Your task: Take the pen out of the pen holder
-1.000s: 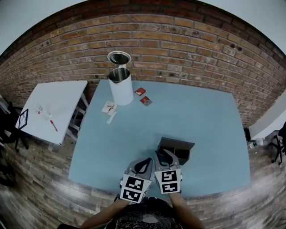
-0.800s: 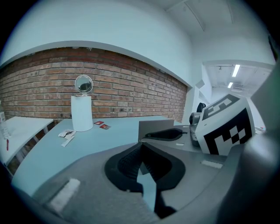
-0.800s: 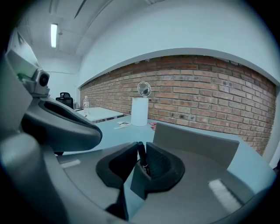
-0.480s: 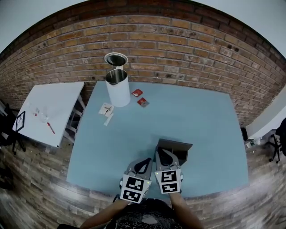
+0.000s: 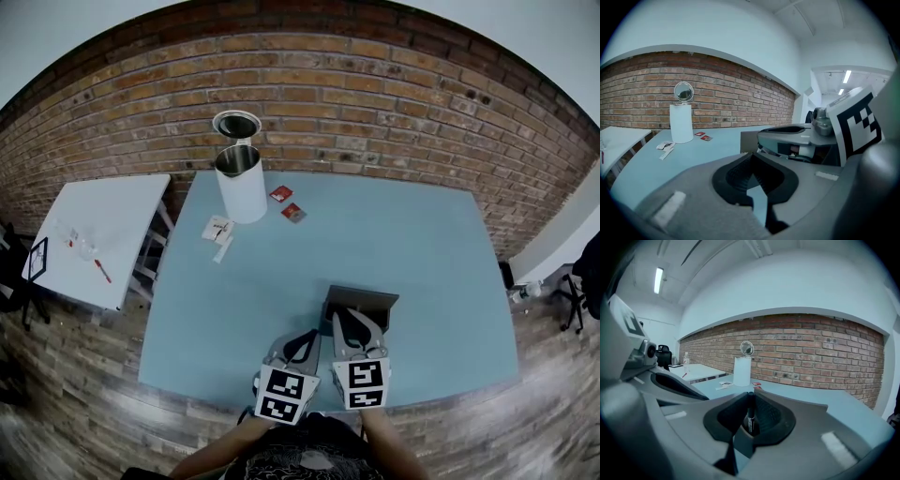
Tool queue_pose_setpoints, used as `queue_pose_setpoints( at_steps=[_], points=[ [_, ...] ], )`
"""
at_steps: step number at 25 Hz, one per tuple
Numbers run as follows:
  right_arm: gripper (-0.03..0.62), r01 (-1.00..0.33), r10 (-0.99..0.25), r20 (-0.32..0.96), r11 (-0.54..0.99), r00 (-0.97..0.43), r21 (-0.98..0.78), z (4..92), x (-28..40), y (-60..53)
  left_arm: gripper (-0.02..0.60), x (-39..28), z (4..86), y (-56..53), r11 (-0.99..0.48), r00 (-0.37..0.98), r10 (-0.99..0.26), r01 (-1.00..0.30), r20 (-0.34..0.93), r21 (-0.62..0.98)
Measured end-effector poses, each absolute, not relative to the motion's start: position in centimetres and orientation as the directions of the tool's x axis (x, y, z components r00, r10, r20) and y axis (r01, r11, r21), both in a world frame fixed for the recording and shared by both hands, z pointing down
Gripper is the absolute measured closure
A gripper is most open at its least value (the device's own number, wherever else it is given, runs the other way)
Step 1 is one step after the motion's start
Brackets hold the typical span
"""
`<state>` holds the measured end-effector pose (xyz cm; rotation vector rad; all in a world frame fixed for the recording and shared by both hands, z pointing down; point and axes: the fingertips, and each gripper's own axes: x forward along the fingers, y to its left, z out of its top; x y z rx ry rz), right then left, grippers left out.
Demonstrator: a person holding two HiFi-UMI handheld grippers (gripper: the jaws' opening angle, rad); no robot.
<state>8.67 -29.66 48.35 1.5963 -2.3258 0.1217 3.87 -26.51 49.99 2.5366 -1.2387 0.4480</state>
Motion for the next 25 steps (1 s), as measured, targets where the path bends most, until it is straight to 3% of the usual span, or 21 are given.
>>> queue_pose_setpoints(
  at_steps=[18, 25],
  points=[
    [0.553, -0.955, -0.954, 0.136, 0.28, -0.266, 0.098, 41.2, 9.2, -25.5, 0.577, 4.2, 49.3, -23.2, -0.66, 0.642, -0.671, -0.745, 0.371, 0.098],
    [0.553, -0.96, -0.96, 0.133, 0.262, -0.248, 0.097, 41.0, 8.7, -23.0, 0.577, 3.7, 48.7, -21.4, -0.672, 0.653, -0.669, -0.735, 0.355, 0.086]
  ],
)
